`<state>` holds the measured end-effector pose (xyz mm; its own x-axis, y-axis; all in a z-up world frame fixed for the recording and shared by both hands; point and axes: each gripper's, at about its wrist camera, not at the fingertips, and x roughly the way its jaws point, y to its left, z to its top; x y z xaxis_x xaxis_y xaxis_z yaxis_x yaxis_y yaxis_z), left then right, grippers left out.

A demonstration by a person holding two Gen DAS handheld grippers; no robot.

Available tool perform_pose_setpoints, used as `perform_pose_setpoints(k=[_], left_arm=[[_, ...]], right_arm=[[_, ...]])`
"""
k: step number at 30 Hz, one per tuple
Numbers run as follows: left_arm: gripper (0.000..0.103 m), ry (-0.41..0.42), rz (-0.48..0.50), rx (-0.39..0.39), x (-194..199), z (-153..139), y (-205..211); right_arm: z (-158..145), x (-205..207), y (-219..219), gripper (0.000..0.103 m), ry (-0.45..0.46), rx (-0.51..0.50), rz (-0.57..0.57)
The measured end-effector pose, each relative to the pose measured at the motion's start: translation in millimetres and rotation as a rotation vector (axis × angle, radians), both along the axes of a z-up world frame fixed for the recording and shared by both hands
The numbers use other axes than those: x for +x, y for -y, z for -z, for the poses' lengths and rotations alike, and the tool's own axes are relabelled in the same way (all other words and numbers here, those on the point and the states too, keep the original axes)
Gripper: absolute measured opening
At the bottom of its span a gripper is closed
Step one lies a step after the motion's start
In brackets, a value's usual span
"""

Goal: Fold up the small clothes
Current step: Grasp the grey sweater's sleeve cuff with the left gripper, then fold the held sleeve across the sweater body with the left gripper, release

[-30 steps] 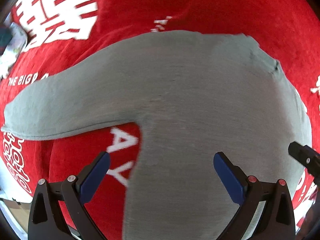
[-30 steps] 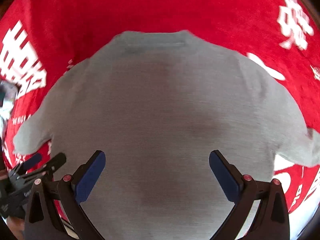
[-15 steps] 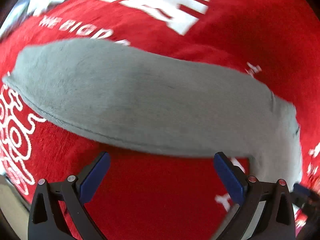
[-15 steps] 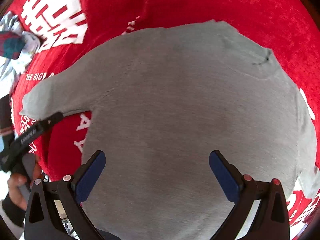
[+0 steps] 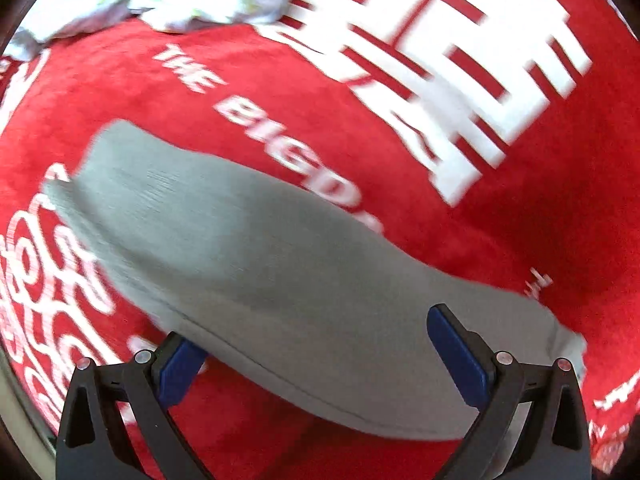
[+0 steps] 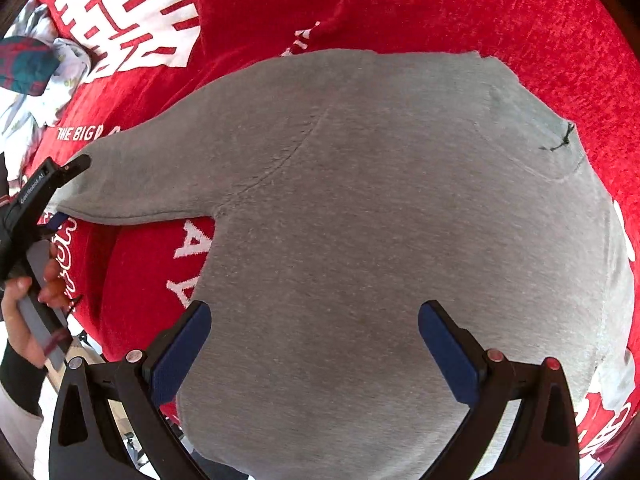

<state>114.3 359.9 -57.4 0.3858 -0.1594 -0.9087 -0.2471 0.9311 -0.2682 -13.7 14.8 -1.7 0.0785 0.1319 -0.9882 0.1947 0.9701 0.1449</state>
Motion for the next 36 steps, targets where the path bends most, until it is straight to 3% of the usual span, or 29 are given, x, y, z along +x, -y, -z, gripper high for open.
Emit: perform_pose_setpoints(k=[1,2,4,5,6,8,10,15,20,24,29,32,36], left_arm=[[0.095,0.001,-0.020,0.017,2,-1,-9],[0.083,0.007,-0.030,0.023,0,-2,-20],[0.050,0.007,-0.039,0.051,2,-4,-26],[0.013,0.005,-0.026,0.045,3,-4,-29],[0.006,0.004,-0.009,-0.007,5,-1,-33],[0.006,0.036,-0.018,-0.080,2,-4,-36],[0.006,0.071,0.010,-0.089,0,-14,-30],[0.006,0.174,0.180,-0.126,-4,-59,21],[0.006,0.268,0.432,-0.191,-14,-110,119],[0.006,0.299,0.650,-0.251,-35,-129,219],[0.006,0.234,0.902,-0.270,-76,-106,353],[0.006,0.166,1.024,-0.177,-105,-71,417],[0.006,0.088,1.082,-0.053,-131,-29,454]], right_arm=[[0,0,-1,0.103,0.000,0.002,-0.001],[0,0,-2,0.103,0.000,0.005,-0.002],[0,0,-4,0.103,0.004,0.011,-0.003],[0,0,-5,0.103,0.007,0.014,-0.004],[-1,-1,-5,0.103,0.010,0.020,-0.005],[-4,-3,-5,0.103,0.018,0.027,-0.007],[-8,-7,-3,0.103,0.036,0.033,-0.005],[-16,-24,19,0.103,0.073,0.048,0.049],[-27,-48,58,0.103,0.118,0.063,0.151],[-38,-76,101,0.103,0.160,0.055,0.249],[-39,-125,167,0.103,0.190,0.058,0.432],[-29,-155,203,0.103,0.178,0.074,0.534],[-6,-193,235,0.103,0.136,0.093,0.631]])
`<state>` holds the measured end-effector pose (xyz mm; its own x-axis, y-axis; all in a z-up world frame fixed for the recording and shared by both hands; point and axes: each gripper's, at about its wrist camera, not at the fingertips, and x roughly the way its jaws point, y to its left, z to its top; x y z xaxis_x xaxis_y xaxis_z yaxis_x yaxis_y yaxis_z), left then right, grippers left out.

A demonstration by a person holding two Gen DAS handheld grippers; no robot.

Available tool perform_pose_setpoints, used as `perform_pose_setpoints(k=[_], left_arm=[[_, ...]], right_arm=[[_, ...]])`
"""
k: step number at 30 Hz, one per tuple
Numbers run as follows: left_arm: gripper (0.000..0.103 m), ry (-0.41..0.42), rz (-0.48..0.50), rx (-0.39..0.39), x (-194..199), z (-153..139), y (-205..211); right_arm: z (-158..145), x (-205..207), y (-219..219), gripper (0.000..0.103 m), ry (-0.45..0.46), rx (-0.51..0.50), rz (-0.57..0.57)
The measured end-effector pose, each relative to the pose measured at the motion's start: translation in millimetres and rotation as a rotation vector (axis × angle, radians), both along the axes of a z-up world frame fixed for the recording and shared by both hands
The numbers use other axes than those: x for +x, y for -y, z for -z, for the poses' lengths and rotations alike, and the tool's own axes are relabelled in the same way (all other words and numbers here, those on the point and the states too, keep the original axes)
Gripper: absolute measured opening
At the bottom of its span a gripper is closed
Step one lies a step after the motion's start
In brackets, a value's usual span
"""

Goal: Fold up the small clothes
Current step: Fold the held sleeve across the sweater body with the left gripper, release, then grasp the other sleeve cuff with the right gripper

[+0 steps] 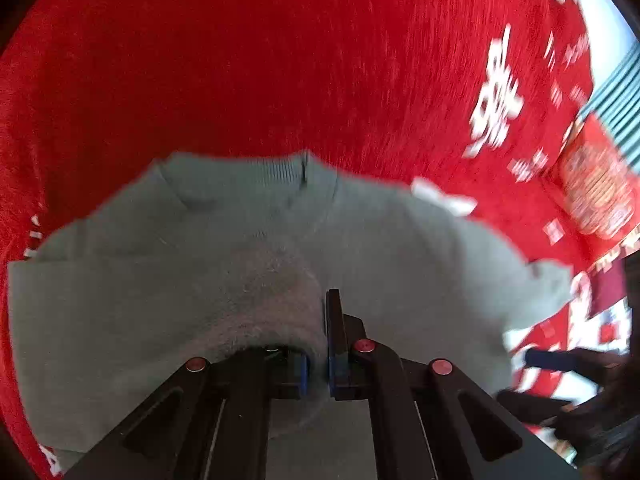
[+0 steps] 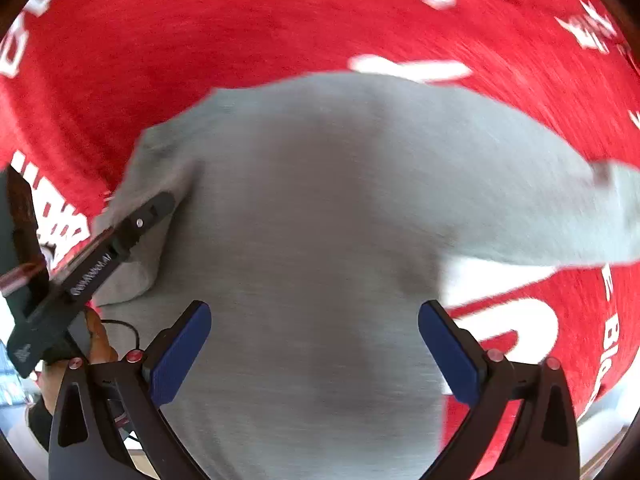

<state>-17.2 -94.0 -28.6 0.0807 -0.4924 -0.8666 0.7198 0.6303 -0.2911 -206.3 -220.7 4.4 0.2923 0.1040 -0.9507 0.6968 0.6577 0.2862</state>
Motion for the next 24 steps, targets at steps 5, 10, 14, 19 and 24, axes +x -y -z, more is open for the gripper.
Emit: perform_pose_setpoints(k=[5,10,14,19,24], left_arm=[[0.078,0.072,0.032,0.087,-25,5,10],[0.096,0.169,0.060,0.112,-34,-32,-7],[0.096,0.203,-0.018,0.141,1,-62,-66],[0.096,0.119,-0.235,0.250,80,-44,-146],[0.096,-0.026,-0.357,0.305,128,9,-183]], right_arm=[[17,-15,5,0.103,-0.016,0.046,0.028],[0,13,-12,0.103,0.051,0.031,-0.099],[-26,69,-55,0.103,0.045,-0.130,-0.345],[-19,139,-126,0.103,0.006,-0.430,-0.662],[16,180,-168,0.099,-0.069,-0.659,-0.821]])
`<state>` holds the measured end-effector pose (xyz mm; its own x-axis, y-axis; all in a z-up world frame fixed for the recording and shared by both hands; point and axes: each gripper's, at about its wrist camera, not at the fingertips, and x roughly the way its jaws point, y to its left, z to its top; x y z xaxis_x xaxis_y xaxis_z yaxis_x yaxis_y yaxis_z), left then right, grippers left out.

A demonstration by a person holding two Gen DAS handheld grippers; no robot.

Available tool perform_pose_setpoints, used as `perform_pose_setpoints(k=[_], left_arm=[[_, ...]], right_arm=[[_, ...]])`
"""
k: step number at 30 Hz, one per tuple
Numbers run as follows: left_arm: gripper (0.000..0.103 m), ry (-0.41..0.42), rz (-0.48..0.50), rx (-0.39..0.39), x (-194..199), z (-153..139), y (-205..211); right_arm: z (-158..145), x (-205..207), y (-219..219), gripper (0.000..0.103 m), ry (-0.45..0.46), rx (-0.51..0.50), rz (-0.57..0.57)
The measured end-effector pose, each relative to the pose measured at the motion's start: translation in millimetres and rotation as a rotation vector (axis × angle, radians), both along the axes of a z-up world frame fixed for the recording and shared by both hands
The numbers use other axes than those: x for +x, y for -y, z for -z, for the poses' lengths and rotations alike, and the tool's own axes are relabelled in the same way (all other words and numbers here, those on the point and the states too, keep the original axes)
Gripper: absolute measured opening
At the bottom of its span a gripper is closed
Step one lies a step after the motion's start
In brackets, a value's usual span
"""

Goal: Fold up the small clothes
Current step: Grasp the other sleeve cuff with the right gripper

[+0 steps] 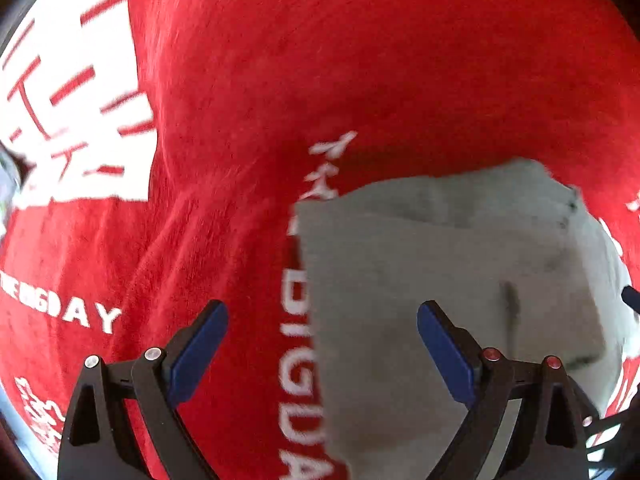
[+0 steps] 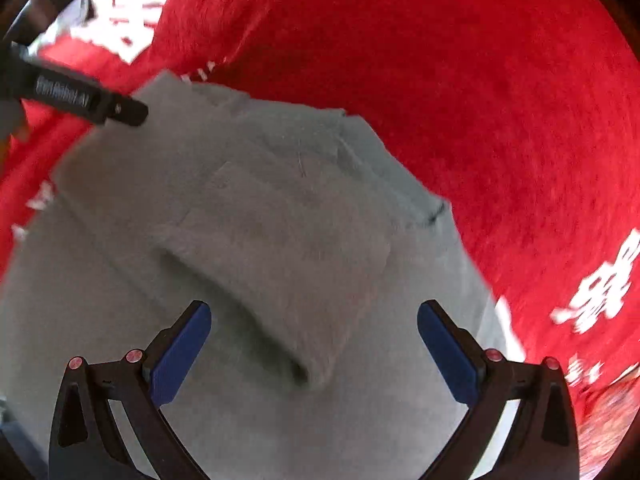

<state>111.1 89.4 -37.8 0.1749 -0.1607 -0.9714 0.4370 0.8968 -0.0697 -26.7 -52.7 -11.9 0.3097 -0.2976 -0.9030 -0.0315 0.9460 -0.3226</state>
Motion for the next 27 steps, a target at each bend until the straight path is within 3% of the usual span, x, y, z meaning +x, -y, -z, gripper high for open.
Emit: perform_pose_setpoints(k=[2,4,8,11,14,15,16,18,19,20,21,22,24,27], left_arm=[[0.096,-0.028,-0.013,-0.011,5,11,-1],[0.096,-0.051,-0.024,-0.028,5,18,2],[0.096,-0.063,-0.026,-0.059,4,19,10],[0.096,-0.070,-0.017,-0.064,2,19,16],[0.096,-0.067,-0.014,-0.063,-2,19,21],[0.096,-0.069,-0.016,-0.064,-3,19,23],[0.096,-0.070,-0.017,-0.066,2,19,22],[0.092,-0.069,-0.015,-0.069,1,18,27],[0.086,-0.067,-0.012,-0.078,6,19,28],[0.068,-0.059,-0.001,-0.090,8,14,24],[0.037,-0.056,0.018,-0.108,10,14,26],[0.024,-0.068,0.043,-0.132,9,10,29],[0.017,-0.062,0.061,-0.136,9,3,33],[0.017,-0.049,0.098,-0.136,12,0,28]], right_arm=[[6,8,2,0.083,-0.001,-0.054,0.022],[4,10,17,0.007,-0.001,0.003,0.079],[-17,-10,80,0.006,0.116,0.307,0.360],[-14,-49,139,0.007,0.237,0.604,0.672],[8,-84,173,0.025,0.254,0.772,0.894],[15,-96,182,0.040,0.251,0.816,0.960],[19,-107,186,0.045,0.266,0.852,0.994],[22,-122,194,0.045,0.318,0.946,1.053],[21,-130,194,0.045,0.325,0.960,1.070],[20,-129,193,0.044,0.330,0.969,1.088],[19,-130,195,0.027,0.329,0.970,1.109],[20,-128,197,0.008,0.326,0.971,1.111],[13,-127,196,0.008,0.324,0.963,1.090],[3,-115,181,0.008,0.301,0.913,1.041]])
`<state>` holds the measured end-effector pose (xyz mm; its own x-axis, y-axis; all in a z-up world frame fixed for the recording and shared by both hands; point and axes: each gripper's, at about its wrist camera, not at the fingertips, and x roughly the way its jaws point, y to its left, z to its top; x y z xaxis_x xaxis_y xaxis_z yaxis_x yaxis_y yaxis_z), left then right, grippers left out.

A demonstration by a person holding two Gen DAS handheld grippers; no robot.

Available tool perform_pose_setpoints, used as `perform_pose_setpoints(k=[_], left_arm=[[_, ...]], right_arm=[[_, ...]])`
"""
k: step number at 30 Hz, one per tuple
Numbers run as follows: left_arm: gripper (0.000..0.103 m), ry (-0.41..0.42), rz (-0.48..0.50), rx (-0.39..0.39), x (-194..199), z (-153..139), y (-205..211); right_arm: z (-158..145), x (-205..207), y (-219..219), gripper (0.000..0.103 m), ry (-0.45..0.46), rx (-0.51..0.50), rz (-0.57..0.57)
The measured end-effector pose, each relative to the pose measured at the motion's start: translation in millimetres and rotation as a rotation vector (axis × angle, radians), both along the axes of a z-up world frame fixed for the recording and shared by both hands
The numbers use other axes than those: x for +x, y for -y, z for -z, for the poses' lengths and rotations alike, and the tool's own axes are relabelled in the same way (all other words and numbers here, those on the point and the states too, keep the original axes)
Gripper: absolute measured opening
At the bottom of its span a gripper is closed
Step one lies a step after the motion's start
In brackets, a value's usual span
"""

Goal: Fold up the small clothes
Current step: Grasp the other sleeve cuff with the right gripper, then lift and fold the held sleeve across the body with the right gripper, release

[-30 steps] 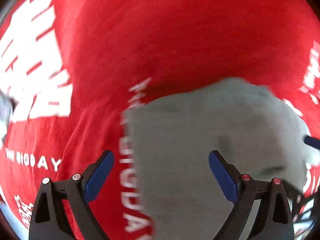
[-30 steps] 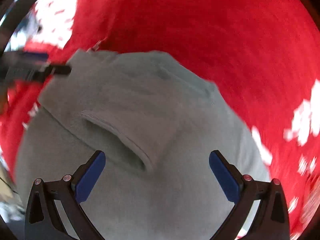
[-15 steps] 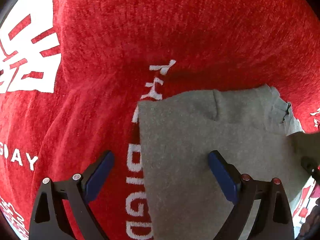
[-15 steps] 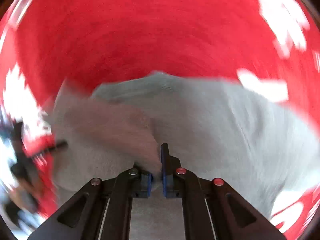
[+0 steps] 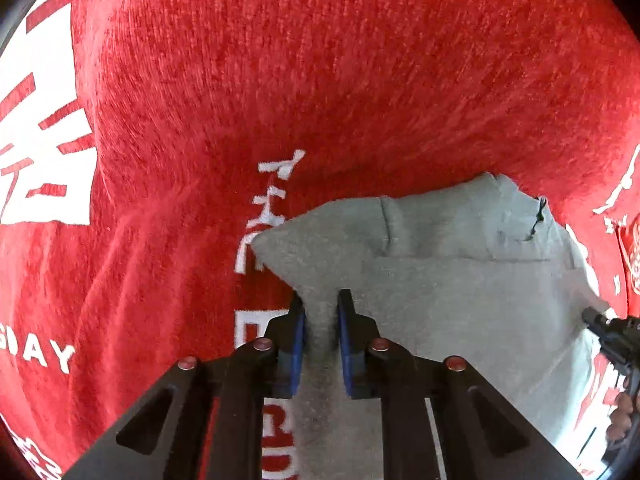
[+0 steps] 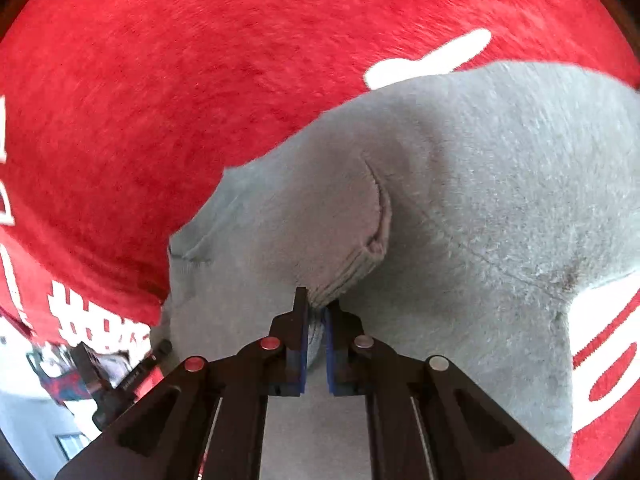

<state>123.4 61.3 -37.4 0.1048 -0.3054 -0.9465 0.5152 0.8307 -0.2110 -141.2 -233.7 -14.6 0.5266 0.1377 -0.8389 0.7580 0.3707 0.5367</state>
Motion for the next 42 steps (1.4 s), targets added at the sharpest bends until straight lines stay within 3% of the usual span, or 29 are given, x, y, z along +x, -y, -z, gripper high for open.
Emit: perform_pose_setpoints(k=[4,6,9,11,15,20,26,31,35,37,39,40,41,42], left_arm=[[0.017,-0.019,-0.008,-0.004,17,11,-18],[0.017,-0.013,-0.018,0.003,20,8,-25],[0.017,0.041,-0.017,0.051,21,-6,-38],[0.017,0.036,-0.025,0.077,18,-11,-46],[0.017,0.022,-0.041,0.097,2,-29,-62],[0.017,0.034,0.015,0.051,-43,-49,-53],[0.017,0.022,0.048,0.136,-72,-10,-15],[0.017,0.052,0.055,0.150,-79,-13,-12],[0.017,0.078,0.062,0.182,-89,-26,-1],[0.017,0.076,0.070,0.170,-99,-36,10],[0.018,0.067,0.086,0.161,-112,-42,27],[0.021,0.070,0.095,0.163,-114,-43,34],[0.053,0.077,0.107,0.165,-121,-44,46],[0.097,0.086,0.109,0.166,-122,-45,51]], right_arm=[[16,-8,-4,0.008,-0.114,-0.035,-0.017],[20,-22,0,0.007,-0.086,0.006,0.036],[12,-31,4,0.014,-0.129,-0.032,0.072],[6,-39,7,0.014,-0.183,-0.057,0.090],[-6,-55,11,0.015,-0.194,-0.070,0.119],[-19,-17,-6,0.015,-0.128,-0.162,-0.025],[2,28,-13,0.015,-0.176,-0.191,-0.185],[5,10,-4,0.015,-0.169,-0.159,-0.180],[4,-27,7,0.026,-0.139,-0.071,-0.112],[1,-48,14,0.049,-0.123,-0.040,-0.060],[-1,-74,24,0.052,-0.107,-0.025,-0.005],[-3,-85,28,0.052,-0.101,-0.017,0.013],[-4,-91,28,0.052,-0.095,-0.008,0.032],[-5,-101,33,0.053,-0.090,0.001,0.055]])
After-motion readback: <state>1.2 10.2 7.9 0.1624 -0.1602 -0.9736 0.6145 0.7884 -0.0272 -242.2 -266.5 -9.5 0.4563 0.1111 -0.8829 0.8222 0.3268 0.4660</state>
